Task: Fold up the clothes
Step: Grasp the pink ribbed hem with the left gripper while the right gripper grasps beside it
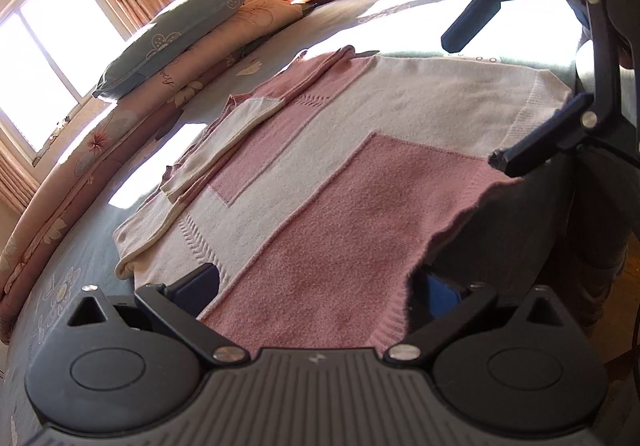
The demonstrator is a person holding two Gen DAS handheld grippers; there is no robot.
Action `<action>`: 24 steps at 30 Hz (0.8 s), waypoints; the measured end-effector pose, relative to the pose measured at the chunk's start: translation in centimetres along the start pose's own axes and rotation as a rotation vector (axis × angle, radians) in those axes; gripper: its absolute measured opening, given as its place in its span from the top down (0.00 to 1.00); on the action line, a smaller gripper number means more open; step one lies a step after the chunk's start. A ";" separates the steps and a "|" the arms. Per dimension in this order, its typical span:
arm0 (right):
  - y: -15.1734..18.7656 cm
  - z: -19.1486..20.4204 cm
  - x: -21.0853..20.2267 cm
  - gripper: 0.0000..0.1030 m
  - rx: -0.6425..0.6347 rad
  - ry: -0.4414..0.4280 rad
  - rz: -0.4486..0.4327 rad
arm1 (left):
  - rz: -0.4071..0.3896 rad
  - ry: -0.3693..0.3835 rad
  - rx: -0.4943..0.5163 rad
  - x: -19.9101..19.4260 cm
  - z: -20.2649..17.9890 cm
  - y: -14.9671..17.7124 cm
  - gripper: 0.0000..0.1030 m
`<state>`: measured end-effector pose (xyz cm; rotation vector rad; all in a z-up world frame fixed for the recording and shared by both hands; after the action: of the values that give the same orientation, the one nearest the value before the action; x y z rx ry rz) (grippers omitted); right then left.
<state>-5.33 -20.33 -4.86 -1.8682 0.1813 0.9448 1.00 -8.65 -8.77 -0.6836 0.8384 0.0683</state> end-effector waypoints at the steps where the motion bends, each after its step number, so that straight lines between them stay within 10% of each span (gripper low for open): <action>1: -0.2 0.6 0.3 0.05 -0.023 -0.017 0.005 | 0.000 0.002 -0.003 0.0 0.1 0.0 0.01; 12: -1.0 5.0 5.3 0.58 -0.250 -0.059 0.144 | -0.005 0.016 -0.019 0.0 0.4 0.3 0.01; 14: -1.2 5.2 5.5 0.88 -0.250 -0.055 0.151 | -0.010 0.026 -0.024 -0.2 0.5 0.4 0.01; 21: -1.6 4.9 4.5 0.88 -0.225 -0.038 0.126 | -0.041 0.064 -0.014 -0.8 -0.6 1.4 0.05; 24: -2.1 4.5 4.1 0.88 -0.206 -0.033 0.110 | -0.026 0.011 0.029 -0.3 -1.5 1.3 0.28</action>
<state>-3.89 -14.47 -7.08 -2.0462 0.1734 1.1031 -0.63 -8.45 -9.95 -0.6683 0.8393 0.0286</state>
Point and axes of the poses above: each gripper's, at about its wrist camera, not at the fingertips, and x roughly the way its jaws point, z to its left, y to its underside, the point moved 2 cm from there along x, roughly the way its jaws point, and after that the axes turned 8 degrees about z, right-handed, at the moved point
